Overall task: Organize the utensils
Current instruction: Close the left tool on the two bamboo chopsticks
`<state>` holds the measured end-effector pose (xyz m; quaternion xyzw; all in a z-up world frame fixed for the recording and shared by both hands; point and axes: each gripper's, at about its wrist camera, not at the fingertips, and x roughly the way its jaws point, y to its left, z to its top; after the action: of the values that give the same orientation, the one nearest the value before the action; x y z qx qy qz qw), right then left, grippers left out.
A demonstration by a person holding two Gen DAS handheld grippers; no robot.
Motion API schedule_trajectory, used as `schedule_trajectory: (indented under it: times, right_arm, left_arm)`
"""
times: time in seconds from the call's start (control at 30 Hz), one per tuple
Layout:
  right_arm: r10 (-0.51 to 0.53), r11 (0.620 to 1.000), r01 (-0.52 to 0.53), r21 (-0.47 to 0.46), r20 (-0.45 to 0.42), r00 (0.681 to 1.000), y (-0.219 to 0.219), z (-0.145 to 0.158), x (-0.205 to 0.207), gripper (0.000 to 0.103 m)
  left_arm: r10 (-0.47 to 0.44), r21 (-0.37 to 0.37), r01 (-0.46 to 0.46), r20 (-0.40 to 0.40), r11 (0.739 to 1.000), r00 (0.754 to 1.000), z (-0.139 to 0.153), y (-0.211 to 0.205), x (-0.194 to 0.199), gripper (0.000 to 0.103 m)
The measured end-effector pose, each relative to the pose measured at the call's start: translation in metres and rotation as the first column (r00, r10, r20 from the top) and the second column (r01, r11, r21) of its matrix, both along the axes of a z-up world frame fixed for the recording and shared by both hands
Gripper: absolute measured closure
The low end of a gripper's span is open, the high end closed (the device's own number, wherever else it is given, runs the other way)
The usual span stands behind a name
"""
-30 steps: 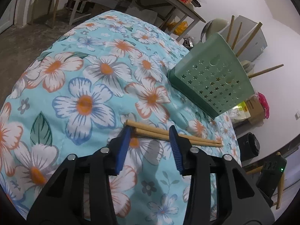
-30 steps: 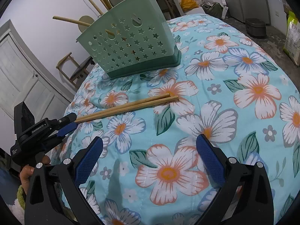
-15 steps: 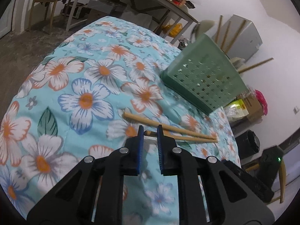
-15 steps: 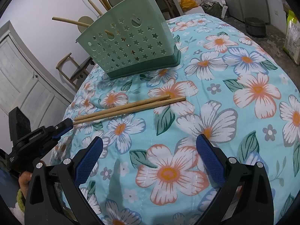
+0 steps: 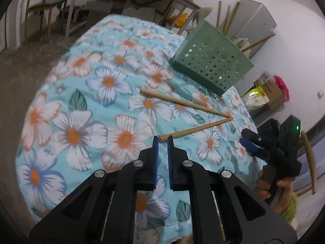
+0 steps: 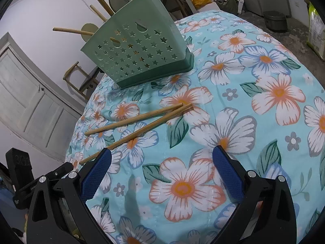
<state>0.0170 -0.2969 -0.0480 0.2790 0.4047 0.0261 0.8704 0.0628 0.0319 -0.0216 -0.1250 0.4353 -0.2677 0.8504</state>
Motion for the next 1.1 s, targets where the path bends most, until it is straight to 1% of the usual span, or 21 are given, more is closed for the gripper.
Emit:
schedule_trajectory:
  times: [0.1,0.17,0.23,0.27,0.4,0.47,0.53,0.57,0.6,0.63,0.67,0.73,0.77,0.8,0.87,0.93,0.97,1.1]
  right_arm:
    - [0.002,1.0,-0.002,0.01,-0.006,1.0,-0.001,0.0,0.0,0.006]
    - [0.003,1.0,-0.003,0.018,-0.008,1.0,-0.003,0.0,0.0,0.006]
    - [0.002,1.0,-0.002,0.029,-0.006,1.0,-0.004,0.0,-0.001,0.006]
    - [0.001,0.999,0.0,0.033,-0.004,1.0,-0.005,0.0,-0.001,0.006]
    - [-0.001,0.999,0.0,0.041,0.004,1.0,-0.005,0.001,-0.004,0.006]
    - [0.008,0.999,-0.009,0.042,0.004,1.0,-0.006,0.001,-0.004,0.006]
    - [0.021,0.998,-0.021,0.054,0.0,1.0,-0.008,0.002,-0.004,0.006]
    - [0.026,0.997,-0.026,0.067,-0.002,1.0,-0.01,0.002,-0.004,0.007]
    - [0.028,0.997,-0.028,0.076,-0.002,1.0,-0.013,0.003,-0.005,0.007]
    - [0.028,0.996,-0.028,0.085,0.005,1.0,-0.016,0.006,-0.007,0.009]
    - [0.023,0.996,-0.024,0.083,0.014,1.0,-0.018,0.008,-0.008,0.01]
    - [0.012,0.997,-0.015,0.075,0.036,0.999,-0.023,0.013,-0.013,0.011]
    - [0.008,0.997,-0.011,0.078,0.044,0.999,-0.026,0.014,-0.015,0.011]
    - [0.003,0.996,-0.008,0.086,0.052,0.999,-0.029,0.014,-0.017,0.012]
    - [-0.008,0.995,0.002,0.102,0.059,0.998,-0.034,0.014,-0.02,0.013]
    - [-0.015,0.994,0.009,0.112,0.059,0.998,-0.038,0.012,-0.02,0.014]
    - [-0.018,0.993,0.011,0.115,0.058,0.998,-0.04,0.011,-0.02,0.015]
    - [-0.02,0.991,0.013,0.133,0.053,0.998,-0.047,0.007,-0.02,0.015]
  left_arm:
    - [-0.055,0.033,0.053,0.066,0.998,0.996,0.01,-0.011,-0.004,0.094]
    - [-0.121,0.081,0.112,0.12,0.99,0.985,0.017,-0.027,-0.006,0.094]
    - [-0.163,0.114,0.147,0.151,0.983,0.975,0.021,-0.041,-0.008,0.092]
    - [-0.181,0.123,0.163,0.159,0.979,0.97,0.022,-0.049,-0.007,0.09]
    - [-0.215,0.082,0.206,0.136,0.975,0.967,0.019,-0.068,-0.004,0.09]
    - [-0.239,0.099,0.226,0.139,0.969,0.961,0.018,-0.077,-0.005,0.089]
    - [-0.288,0.143,0.268,0.143,0.953,0.947,0.018,-0.089,-0.004,0.089]
    - [-0.327,0.185,0.299,0.145,0.936,0.934,0.019,-0.098,-0.003,0.087]
    - [-0.361,0.216,0.327,0.145,0.92,0.921,0.019,-0.105,-0.003,0.082]
    - [-0.411,0.263,0.367,0.138,0.892,0.901,0.02,-0.115,0.0,0.079]
    - [-0.442,0.308,0.385,0.14,0.87,0.886,0.02,-0.123,0.002,0.079]
    - [-0.491,0.358,0.416,0.15,0.836,0.858,0.021,-0.136,0.006,0.079]
    - [-0.516,0.373,0.435,0.151,0.82,0.843,0.021,-0.145,0.01,0.079]
    - [-0.53,0.379,0.447,0.148,0.81,0.835,0.021,-0.151,0.013,0.079]
    - [-0.575,0.392,0.492,0.126,0.777,0.808,0.018,-0.167,0.019,0.079]
    - [-0.6,0.417,0.514,0.1,0.749,0.793,0.013,-0.181,0.023,0.079]
    - [-0.616,0.433,0.529,0.081,0.73,0.784,0.009,-0.189,0.025,0.079]
    - [-0.648,0.46,0.571,0.01,0.679,0.762,-0.006,-0.207,0.031,0.079]
